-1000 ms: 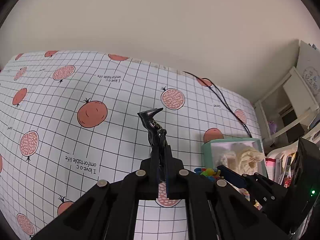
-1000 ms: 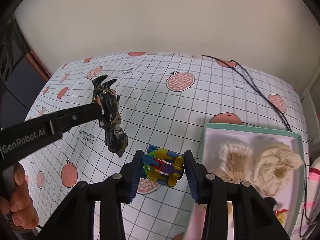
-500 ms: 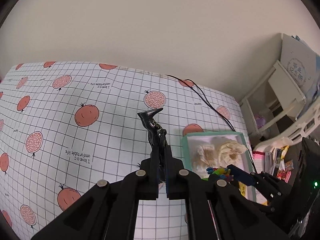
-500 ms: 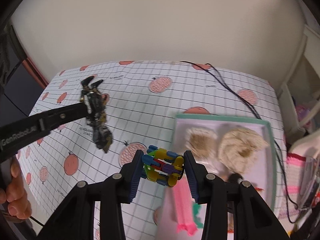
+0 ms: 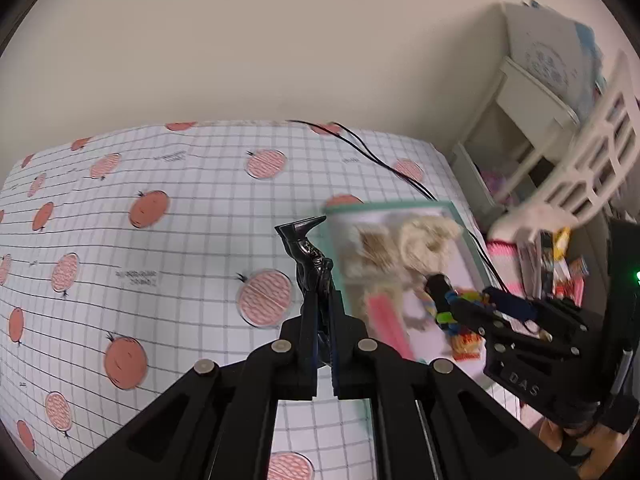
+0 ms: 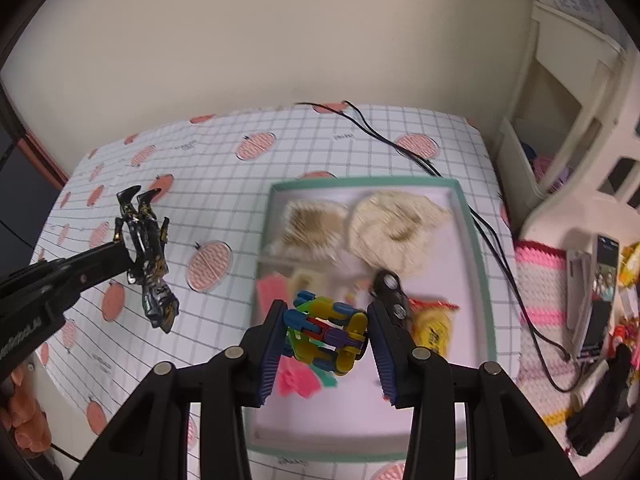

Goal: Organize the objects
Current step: 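Lift the robot toy and block toy and carry both over the tray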

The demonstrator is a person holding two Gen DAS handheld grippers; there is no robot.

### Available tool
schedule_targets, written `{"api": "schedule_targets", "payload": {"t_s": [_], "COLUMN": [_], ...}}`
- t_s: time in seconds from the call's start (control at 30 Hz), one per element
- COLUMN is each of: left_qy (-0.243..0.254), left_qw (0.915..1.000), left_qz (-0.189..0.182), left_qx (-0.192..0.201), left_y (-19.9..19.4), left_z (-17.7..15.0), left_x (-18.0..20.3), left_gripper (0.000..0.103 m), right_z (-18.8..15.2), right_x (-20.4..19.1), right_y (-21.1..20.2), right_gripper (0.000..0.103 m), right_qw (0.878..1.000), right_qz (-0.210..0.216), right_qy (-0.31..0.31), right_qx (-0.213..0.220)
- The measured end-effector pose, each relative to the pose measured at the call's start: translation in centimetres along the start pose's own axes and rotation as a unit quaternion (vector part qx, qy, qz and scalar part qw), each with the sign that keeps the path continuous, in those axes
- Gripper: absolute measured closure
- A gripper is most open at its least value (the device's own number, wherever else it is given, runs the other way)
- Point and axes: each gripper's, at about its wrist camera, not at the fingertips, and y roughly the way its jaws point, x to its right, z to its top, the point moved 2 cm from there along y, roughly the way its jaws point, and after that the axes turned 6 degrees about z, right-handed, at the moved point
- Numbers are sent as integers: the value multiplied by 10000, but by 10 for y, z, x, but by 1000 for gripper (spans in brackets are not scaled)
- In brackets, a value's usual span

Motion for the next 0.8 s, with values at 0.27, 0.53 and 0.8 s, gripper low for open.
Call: {"api": "schedule_targets", "payload": {"t_s": [0.27, 0.53, 0.8], "left_qy": [416, 814, 1153], "left_qw": [9986, 9942, 9897], "left_qz": [-159, -364, -436], "left_qx": [-285, -601, -725], "left_y": [12, 24, 28], "left_z": [-31, -52, -67], "left_x": [43, 83, 116], "left_gripper": [99, 99, 99], "right_z": [-24, -37, -39], "right_x": [29, 48, 52], "right_y": [-1, 2, 4], "right_gripper": [59, 59, 59], "right_qw": [9994, 9985, 9980], "right_qz": [-149, -275, -284], "right_qy": [245, 319, 366], "right_qx": [-174, -356, -419]}}
